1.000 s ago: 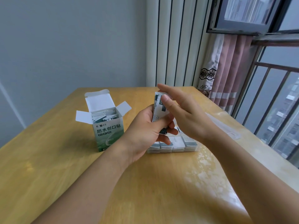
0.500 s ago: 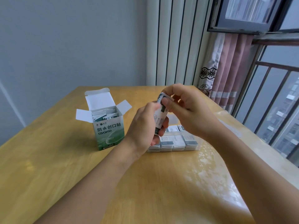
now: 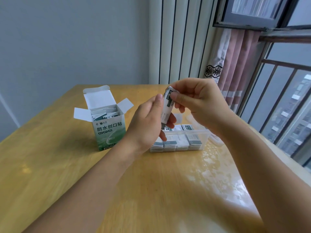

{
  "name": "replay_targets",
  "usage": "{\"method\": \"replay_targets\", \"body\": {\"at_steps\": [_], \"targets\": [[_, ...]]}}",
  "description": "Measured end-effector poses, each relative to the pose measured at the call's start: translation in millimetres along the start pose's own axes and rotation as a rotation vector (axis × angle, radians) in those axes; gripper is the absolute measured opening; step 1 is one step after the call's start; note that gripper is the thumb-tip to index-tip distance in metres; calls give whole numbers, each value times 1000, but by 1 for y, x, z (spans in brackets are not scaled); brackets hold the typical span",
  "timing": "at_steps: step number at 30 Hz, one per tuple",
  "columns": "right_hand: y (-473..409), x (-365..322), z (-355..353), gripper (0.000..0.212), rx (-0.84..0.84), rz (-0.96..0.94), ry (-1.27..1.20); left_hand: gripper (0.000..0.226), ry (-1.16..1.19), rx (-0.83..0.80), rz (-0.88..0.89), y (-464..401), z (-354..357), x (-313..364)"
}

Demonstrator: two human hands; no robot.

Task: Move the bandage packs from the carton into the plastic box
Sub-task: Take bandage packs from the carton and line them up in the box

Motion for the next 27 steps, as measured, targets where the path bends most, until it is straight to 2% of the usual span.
{"method": "replay_targets", "body": {"at_steps": [3,5,7,9,12,14,19,27], "targets": [[-13,13,-28,12,142,198,-186,50,-58,7,20,-6,-6,-2],[-26,26,-47,11,178,331,-170,47,-230,89,201,-13,-16,0],[-39,43,-54,11,43,437,103,41,-432,83,385,-13,-18,2],[-45,59,-48,12,-174,486,385,46,-622,10,465,-11,-14,-1],[-48,73,-27,14,-409,472,537,64,-858,-111,491,-9,-8,-10],[-45,79,-13,17,-526,459,589,64,-921,-185,495,-5,-2,-16],[-40,94,6,18,-584,490,576,57,-988,-283,478,-2,4,-30],[-35,104,14,16,-651,573,565,41,-1012,-259,477,-5,6,-35]]}}
Point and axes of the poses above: each hand's wrist, its own y-axis away from the middle knuckle, its own z-axis out of the palm, x = y × z, the point moved 7 cm from there along -y, towards the middle knuckle, and after that the axes turned 11 degrees about x, right-handed, at the moved point
